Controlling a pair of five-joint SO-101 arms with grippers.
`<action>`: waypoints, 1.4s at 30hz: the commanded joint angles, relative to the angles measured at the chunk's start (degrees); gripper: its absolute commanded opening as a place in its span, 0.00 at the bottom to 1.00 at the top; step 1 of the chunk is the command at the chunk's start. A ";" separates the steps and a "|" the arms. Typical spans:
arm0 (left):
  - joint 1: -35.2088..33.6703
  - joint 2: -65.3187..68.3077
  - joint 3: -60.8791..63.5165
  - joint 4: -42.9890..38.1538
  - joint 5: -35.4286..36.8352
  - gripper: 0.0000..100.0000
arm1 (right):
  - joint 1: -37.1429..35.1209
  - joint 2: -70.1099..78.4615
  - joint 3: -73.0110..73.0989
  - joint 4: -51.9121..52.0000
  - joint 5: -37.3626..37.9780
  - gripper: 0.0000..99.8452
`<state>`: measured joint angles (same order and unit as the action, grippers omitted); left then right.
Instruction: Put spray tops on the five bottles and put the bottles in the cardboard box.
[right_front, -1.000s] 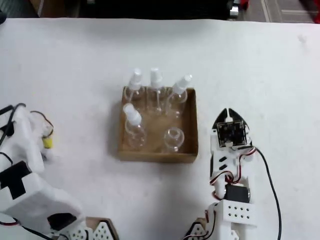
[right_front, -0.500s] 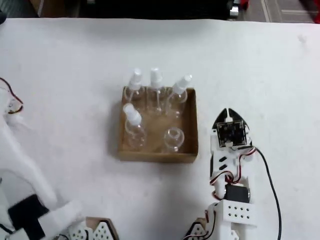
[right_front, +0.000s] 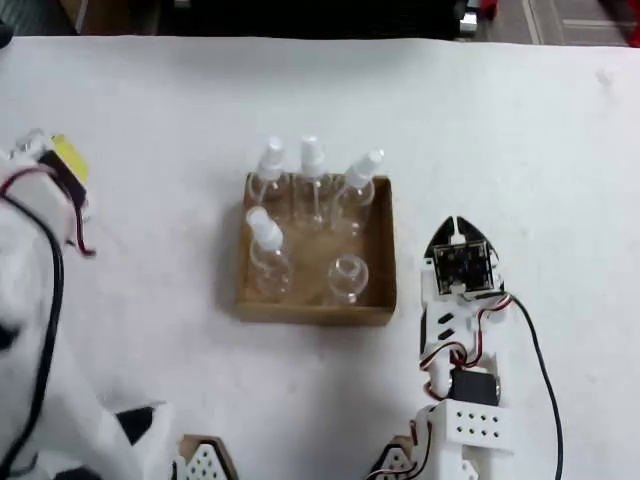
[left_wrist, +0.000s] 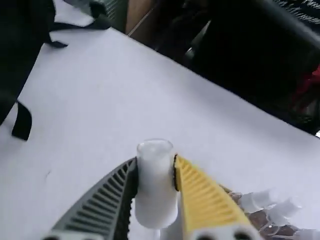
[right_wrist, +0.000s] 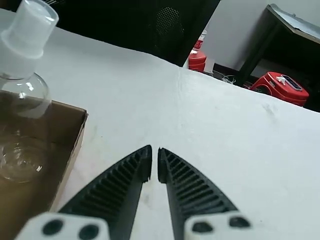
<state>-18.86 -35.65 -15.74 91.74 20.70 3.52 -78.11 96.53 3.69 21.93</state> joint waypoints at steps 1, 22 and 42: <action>6.02 -7.25 -2.37 -2.02 -0.97 0.02 | -0.22 0.04 0.62 -0.04 0.79 0.02; 42.33 -52.53 47.65 -39.21 -17.23 0.02 | -0.92 -0.40 0.44 -0.13 0.70 0.02; 50.77 -56.48 49.76 -37.10 -19.16 0.02 | -0.92 -0.40 0.62 -0.13 0.79 0.02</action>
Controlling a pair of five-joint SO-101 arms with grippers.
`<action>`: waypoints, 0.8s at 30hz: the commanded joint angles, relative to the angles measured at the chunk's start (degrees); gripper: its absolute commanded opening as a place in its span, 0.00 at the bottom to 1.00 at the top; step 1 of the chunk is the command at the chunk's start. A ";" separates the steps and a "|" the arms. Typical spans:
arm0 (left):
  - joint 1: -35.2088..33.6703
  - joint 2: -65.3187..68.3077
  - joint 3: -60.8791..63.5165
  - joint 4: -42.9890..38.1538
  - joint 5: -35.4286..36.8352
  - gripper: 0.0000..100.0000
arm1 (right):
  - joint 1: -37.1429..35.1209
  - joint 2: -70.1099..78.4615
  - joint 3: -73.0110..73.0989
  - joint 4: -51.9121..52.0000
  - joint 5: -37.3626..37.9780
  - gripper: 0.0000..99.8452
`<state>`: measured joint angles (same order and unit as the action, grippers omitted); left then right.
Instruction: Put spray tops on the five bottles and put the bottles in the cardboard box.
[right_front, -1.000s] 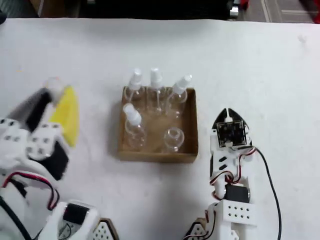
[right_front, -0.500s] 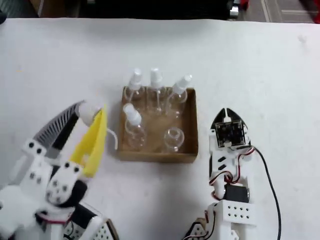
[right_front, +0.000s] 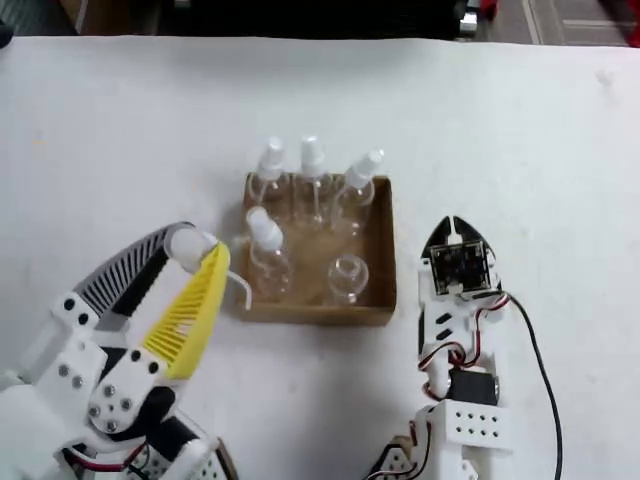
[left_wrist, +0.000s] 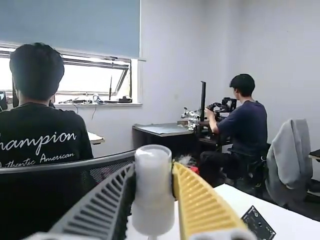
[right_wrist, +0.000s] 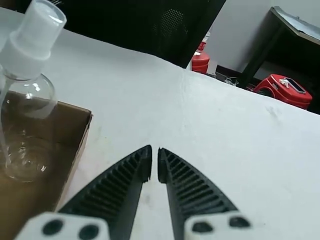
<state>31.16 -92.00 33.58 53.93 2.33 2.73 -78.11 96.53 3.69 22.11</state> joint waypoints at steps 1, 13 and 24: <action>0.75 -0.13 0.44 1.05 -0.79 0.02 | -0.13 -0.40 0.62 -0.13 0.62 0.02; 4.79 -0.13 0.44 1.23 -0.88 0.02 | 2.86 -0.48 -8.44 5.41 0.09 0.02; 4.53 -0.22 3.25 1.14 -0.79 0.02 | 4.44 -18.68 -33.49 37.05 -13.89 0.02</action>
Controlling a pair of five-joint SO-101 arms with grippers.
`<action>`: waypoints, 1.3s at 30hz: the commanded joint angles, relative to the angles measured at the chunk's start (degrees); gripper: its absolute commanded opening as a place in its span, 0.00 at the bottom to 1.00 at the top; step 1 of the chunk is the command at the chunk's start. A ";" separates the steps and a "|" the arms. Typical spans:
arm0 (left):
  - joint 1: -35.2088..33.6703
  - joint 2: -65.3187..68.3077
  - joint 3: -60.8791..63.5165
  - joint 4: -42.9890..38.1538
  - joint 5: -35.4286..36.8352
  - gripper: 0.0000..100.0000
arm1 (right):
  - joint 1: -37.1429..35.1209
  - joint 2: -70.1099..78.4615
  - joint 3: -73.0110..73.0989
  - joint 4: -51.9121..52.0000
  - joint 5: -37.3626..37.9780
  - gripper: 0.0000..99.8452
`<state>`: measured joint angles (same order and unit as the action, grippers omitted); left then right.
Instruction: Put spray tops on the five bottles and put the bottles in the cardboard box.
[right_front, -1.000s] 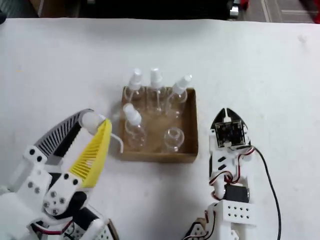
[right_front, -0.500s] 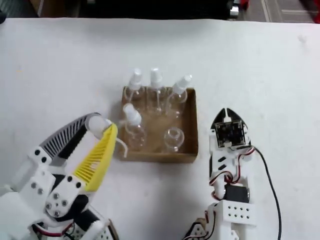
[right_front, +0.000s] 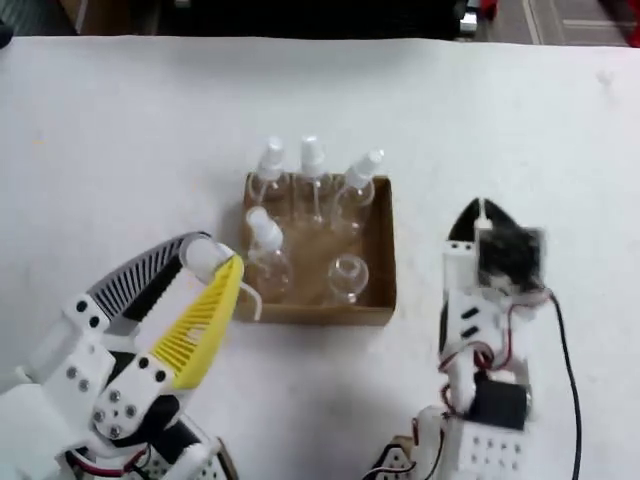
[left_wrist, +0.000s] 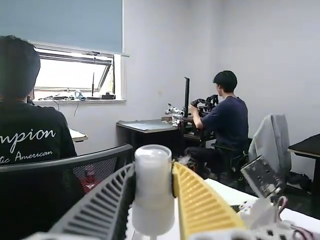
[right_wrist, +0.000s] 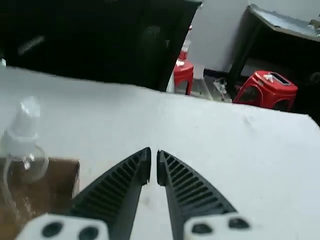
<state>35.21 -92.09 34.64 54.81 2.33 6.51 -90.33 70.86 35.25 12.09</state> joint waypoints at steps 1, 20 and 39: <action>0.40 -0.13 3.52 -0.09 -0.79 0.02 | 0.22 -8.84 -9.67 7.87 -4.04 0.02; 0.84 -0.04 18.37 -10.46 8.62 0.02 | -15.78 -13.32 -15.91 18.07 -0.88 0.06; 0.84 -0.13 13.71 -12.84 13.54 0.02 | -43.56 -12.97 -11.78 19.38 -0.35 0.25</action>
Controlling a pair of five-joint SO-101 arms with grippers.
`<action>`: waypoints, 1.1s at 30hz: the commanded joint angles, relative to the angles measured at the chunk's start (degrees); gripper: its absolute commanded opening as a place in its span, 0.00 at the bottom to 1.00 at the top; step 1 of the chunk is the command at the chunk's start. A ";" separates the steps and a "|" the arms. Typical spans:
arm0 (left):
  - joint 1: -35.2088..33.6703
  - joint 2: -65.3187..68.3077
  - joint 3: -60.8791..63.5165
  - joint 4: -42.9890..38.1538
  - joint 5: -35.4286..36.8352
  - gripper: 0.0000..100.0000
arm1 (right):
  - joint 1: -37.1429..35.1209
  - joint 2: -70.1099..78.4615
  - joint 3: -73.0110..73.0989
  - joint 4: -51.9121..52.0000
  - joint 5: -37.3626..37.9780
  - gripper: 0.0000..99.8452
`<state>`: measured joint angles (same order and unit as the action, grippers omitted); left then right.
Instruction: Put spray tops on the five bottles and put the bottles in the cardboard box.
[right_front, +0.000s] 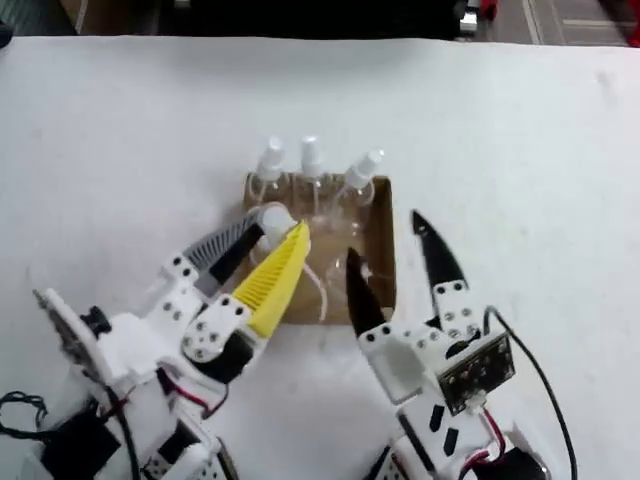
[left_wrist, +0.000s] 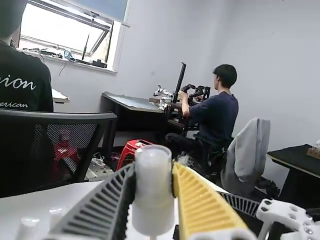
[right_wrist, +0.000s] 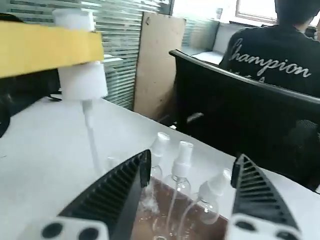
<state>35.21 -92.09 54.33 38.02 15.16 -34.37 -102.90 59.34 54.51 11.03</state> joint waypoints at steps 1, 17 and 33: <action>0.84 -0.13 -7.38 5.89 0.70 0.02 | -3.21 -0.31 -0.18 0.13 0.70 0.25; 0.31 0.04 -9.23 9.58 0.35 0.02 | -6.37 -0.40 6.42 -4.00 0.79 0.24; 0.31 -0.04 -7.91 8.35 0.26 0.02 | -11.56 -0.48 6.15 -4.09 0.79 0.24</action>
<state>35.21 -92.09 47.91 47.34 15.16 -49.76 -102.81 68.66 51.43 11.03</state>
